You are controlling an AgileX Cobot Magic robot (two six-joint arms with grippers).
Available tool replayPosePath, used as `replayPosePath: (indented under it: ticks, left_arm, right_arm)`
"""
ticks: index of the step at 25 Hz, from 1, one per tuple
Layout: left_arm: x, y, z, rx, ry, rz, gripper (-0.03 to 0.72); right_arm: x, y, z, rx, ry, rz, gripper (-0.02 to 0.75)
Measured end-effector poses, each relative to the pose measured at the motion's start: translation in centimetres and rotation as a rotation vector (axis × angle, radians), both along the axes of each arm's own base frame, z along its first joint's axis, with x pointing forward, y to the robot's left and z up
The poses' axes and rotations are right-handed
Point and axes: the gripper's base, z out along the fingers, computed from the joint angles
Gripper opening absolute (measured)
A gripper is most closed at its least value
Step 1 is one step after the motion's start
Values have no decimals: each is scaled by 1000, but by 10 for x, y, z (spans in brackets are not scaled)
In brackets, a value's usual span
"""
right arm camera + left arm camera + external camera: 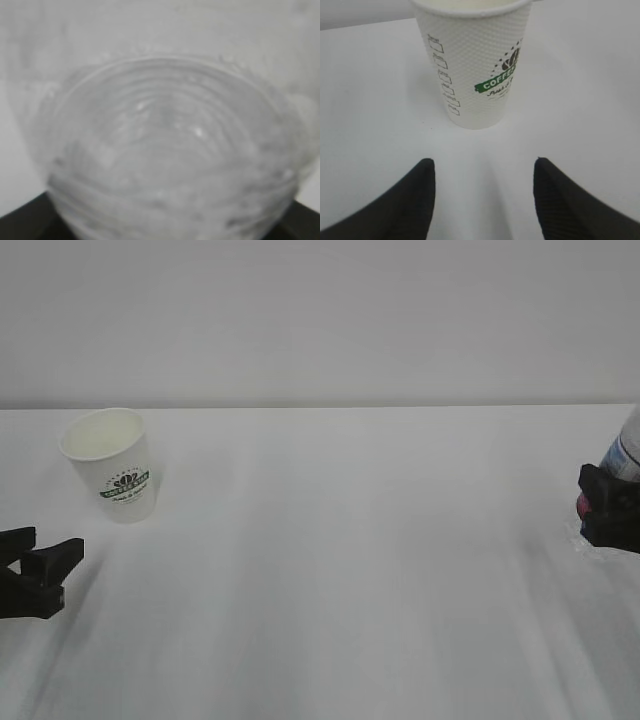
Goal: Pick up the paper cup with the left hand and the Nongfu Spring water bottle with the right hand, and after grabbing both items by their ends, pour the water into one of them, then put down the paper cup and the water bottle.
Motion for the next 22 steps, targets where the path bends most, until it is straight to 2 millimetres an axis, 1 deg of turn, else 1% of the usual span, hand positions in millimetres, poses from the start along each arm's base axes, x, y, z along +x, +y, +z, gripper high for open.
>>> replayPosePath:
  ticks: [15, 20, 22]
  left_arm:
    - [0, 0, 0, 0, 0, 0, 453]
    - [0, 0, 0, -1, 0, 0, 454]
    - [0, -1, 0, -1, -2, -9, 469]
  right_arm:
    - [9, 11, 36, -60, 9, 130, 531]
    - [9, 11, 38, -66, 10, 137, 531]
    - [8, 11, 37, -67, 28, 138, 531]
